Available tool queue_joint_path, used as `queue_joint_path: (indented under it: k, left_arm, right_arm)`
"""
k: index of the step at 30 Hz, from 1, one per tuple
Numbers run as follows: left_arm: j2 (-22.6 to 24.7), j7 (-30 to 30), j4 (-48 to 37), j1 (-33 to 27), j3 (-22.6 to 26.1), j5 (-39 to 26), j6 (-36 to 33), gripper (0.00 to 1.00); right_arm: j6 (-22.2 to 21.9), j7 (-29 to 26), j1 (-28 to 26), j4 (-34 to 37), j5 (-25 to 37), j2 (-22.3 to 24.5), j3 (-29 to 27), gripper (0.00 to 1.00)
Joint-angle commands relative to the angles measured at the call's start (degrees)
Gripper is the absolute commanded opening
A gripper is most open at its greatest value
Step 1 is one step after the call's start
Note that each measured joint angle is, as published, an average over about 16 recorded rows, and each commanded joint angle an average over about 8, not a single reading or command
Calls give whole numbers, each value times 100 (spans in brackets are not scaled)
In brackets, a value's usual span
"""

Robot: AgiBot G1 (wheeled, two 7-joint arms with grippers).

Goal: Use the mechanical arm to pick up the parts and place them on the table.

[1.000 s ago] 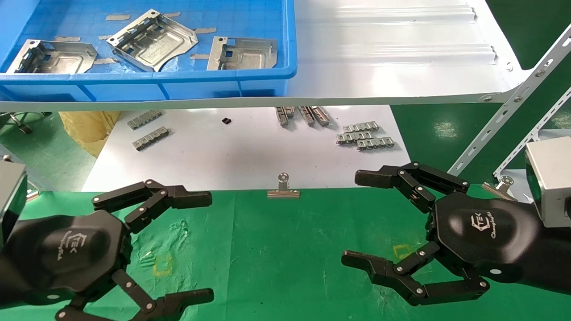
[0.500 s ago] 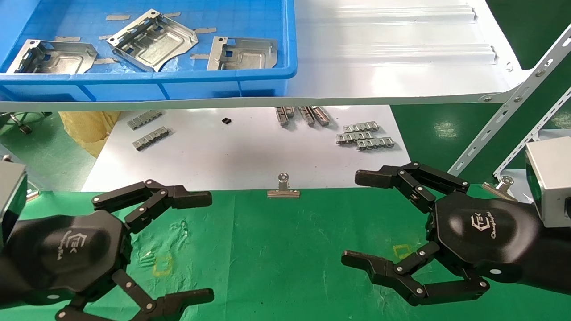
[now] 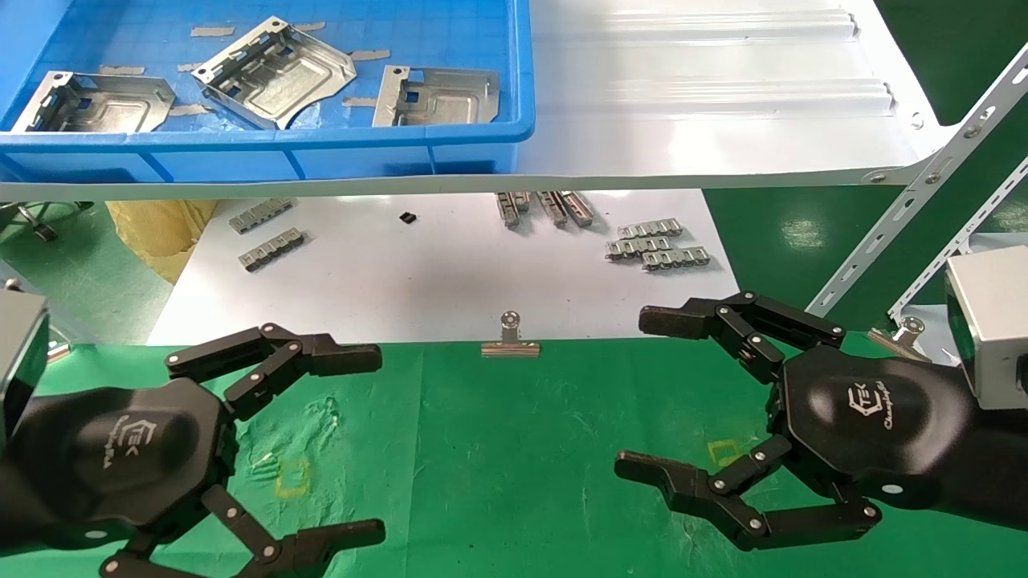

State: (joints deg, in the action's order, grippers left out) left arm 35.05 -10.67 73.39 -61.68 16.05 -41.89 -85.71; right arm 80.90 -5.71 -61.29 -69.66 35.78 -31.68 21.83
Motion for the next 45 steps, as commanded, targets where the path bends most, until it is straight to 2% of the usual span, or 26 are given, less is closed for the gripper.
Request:
queue_joint_path:
  k: [1,3,11,38,42,45]
  left_arm:
    - [0,0,0,0,0,0,0,100]
    - [0,0,0,0,0,0,0,100]
    - [0,0,0,0,0,0,0,100]
    - [0,13,11,-12,-5,-5,0,100]
    - [41,37,26,-304,-9,-117,25,100]
    - [159,-4,-78,-861,44,-362,73,100]
  right_arm:
    - [0,0,0,0,0,0,0,100]
    - [0,0,0,0,0,0,0,100]
    - [0,0,0,0,0,0,0,0]
    - [0,0,0,0,0,0,0,0]
    - [0,0,0,0,0,0,0,0]
    - [0,0,0,0,0,0,0,0]
